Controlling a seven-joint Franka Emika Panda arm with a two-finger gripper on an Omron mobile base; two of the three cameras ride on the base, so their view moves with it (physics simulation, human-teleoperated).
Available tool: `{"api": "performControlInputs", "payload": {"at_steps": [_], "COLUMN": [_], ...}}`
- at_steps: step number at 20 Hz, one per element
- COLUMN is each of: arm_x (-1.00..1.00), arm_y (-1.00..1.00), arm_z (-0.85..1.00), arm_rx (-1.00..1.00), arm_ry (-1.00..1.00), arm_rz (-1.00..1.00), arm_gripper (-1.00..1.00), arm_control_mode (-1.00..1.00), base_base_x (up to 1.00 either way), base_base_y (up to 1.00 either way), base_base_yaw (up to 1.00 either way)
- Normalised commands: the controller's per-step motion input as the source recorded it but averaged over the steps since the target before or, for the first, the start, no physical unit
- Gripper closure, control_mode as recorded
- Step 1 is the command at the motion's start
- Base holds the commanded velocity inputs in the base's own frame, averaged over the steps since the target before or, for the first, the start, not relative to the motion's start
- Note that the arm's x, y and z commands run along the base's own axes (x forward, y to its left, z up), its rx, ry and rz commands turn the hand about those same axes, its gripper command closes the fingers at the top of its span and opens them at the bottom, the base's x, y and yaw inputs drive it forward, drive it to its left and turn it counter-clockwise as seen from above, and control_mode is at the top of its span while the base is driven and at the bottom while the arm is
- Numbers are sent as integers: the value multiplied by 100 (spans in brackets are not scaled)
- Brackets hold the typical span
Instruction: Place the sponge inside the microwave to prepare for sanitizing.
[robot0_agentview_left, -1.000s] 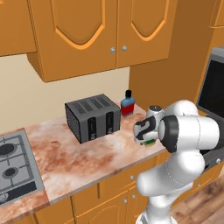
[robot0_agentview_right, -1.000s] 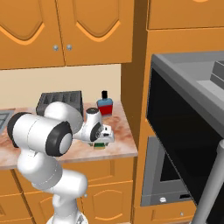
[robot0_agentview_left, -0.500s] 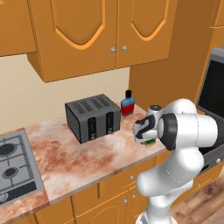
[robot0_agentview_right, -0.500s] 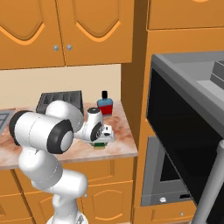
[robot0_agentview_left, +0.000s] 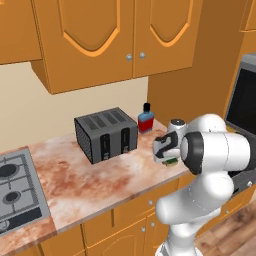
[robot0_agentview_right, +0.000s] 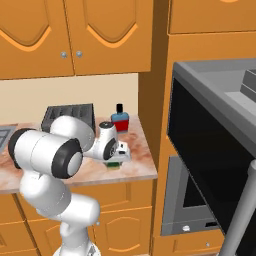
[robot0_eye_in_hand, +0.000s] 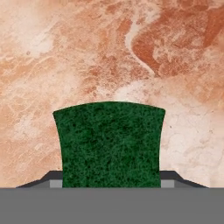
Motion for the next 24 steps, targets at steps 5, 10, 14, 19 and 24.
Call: {"api": "performControlInputs", "payload": {"at_steps": [5,10,14,19,24], "arm_x": [-67,-98,-100,-98,-82], "arm_y": [0,0,2,22,13], "arm_z": [89,81,75,93,79], "arm_rx": [-1,3,6,2,-3], "arm_ry": [0,-1,-5,-5,-20], "arm_rz": [-23,-25,-25,-19,-13], "arm_gripper": [100,100,100,100,100], "arm_control_mode": [-100,-100,-100,-100,-100], "base_base_x": [0,0,0,0,0], "base_base_y": [0,0,0,0,0], "base_base_yaw": [0,0,0,0,0]}}
